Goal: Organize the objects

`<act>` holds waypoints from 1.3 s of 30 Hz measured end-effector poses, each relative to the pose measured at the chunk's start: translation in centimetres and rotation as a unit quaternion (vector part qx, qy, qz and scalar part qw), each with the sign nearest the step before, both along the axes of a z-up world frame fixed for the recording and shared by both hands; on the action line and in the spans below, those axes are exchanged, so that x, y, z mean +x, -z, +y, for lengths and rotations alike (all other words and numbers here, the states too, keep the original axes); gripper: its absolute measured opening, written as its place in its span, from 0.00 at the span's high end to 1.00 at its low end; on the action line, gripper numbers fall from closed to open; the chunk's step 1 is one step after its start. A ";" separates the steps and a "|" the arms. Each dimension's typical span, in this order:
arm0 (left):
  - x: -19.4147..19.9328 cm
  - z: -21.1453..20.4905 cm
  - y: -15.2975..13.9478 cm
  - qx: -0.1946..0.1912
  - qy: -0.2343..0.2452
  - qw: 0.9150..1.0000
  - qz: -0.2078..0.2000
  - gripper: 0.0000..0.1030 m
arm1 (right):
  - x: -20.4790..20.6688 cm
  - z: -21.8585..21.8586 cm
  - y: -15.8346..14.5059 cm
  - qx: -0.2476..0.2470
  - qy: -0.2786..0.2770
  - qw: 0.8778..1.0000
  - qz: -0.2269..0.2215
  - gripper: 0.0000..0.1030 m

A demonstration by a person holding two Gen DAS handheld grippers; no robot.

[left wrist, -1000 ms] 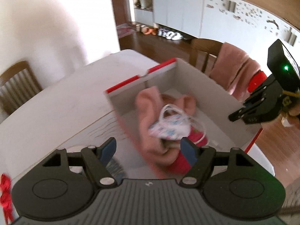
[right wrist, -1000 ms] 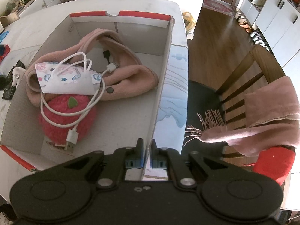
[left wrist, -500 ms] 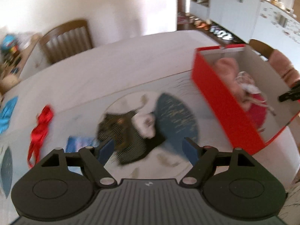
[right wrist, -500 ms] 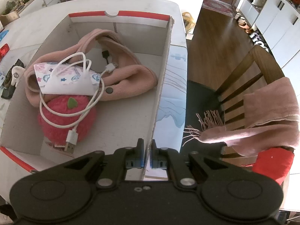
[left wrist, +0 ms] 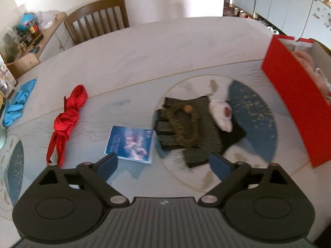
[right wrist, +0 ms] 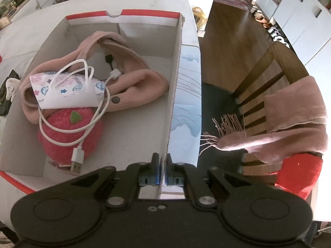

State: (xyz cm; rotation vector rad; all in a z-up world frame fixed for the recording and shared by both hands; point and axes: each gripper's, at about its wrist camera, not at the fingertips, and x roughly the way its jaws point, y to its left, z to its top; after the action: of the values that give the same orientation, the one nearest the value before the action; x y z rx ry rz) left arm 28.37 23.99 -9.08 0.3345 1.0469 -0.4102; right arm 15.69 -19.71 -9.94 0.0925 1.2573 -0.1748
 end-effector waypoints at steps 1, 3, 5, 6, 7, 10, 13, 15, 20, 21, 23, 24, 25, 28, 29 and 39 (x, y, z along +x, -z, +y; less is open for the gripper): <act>0.5 0.2 0.4 -0.002 0.004 1.000 0.003 0.04 | 0.0 0.0 0.0 0.000 0.003 1.000 0.001 0.97; 1.6 0.4 1.3 -0.001 0.008 1.000 0.008 0.03 | 0.1 0.1 0.0 -0.002 0.008 1.000 0.003 0.97; 2.6 0.6 2.4 0.010 0.010 1.000 0.009 0.03 | 0.2 0.2 0.0 -0.002 0.014 1.000 0.006 0.97; 3.0 0.7 2.8 0.013 0.010 1.000 0.010 0.03 | 0.2 0.1 0.1 -0.002 0.016 1.000 0.007 0.97; 3.6 0.8 3.3 0.014 0.010 1.000 0.014 0.03 | 0.2 0.1 0.1 -0.002 0.018 1.000 0.007 0.97; 4.8 1.1 4.3 0.019 0.015 0.999 0.023 0.03 | 0.2 0.2 0.1 -0.004 0.024 1.000 0.009 0.97; 5.5 1.3 5.2 0.033 0.020 0.999 0.025 0.03 | 0.3 0.3 0.1 -0.007 0.025 1.000 0.011 0.97; 6.0 1.6 5.8 0.036 0.021 0.999 0.031 0.03 | 0.4 0.3 0.1 -0.008 0.028 0.999 0.012 0.97; 7.3 2.4 7.1 0.042 0.014 0.998 0.047 0.03 | 0.5 0.5 0.1 -0.013 0.033 0.999 0.017 0.97; 7.5 2.5 7.2 0.042 0.013 0.998 0.048 0.03 | 0.6 0.5 0.1 -0.014 0.033 0.999 0.018 0.96; 7.9 2.7 7.4 0.038 0.006 0.998 0.050 0.03 | 0.6 0.6 0.1 -0.016 0.035 0.999 0.019 0.96; 8.1 2.9 7.5 0.036 0.001 0.998 0.051 0.03 | 0.7 0.7 0.1 -0.017 0.036 0.999 0.020 0.96; 8.2 3.0 7.6 0.033 -0.003 0.998 0.054 0.03 | 0.7 0.7 0.1 -0.018 0.036 0.999 0.021 0.96; 8.5 3.2 7.8 0.018 -0.007 0.998 0.067 0.03 | 0.7 0.8 0.1 -0.020 0.039 0.999 0.022 0.96; 8.5 3.2 7.8 0.017 -0.007 0.998 0.068 0.03 | 0.7 0.8 0.1 -0.020 0.039 0.999 0.022 0.96; 8.5 3.4 7.9 -0.008 -0.005 0.997 0.075 0.23 | 0.5 0.9 0.0 -0.026 0.041 0.999 0.018 0.96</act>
State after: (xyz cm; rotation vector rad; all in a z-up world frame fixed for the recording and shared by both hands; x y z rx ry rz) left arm 36.82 27.34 -16.95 0.2870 1.1910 -0.4393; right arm 16.17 -18.80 -9.92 0.0977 1.2849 -0.2812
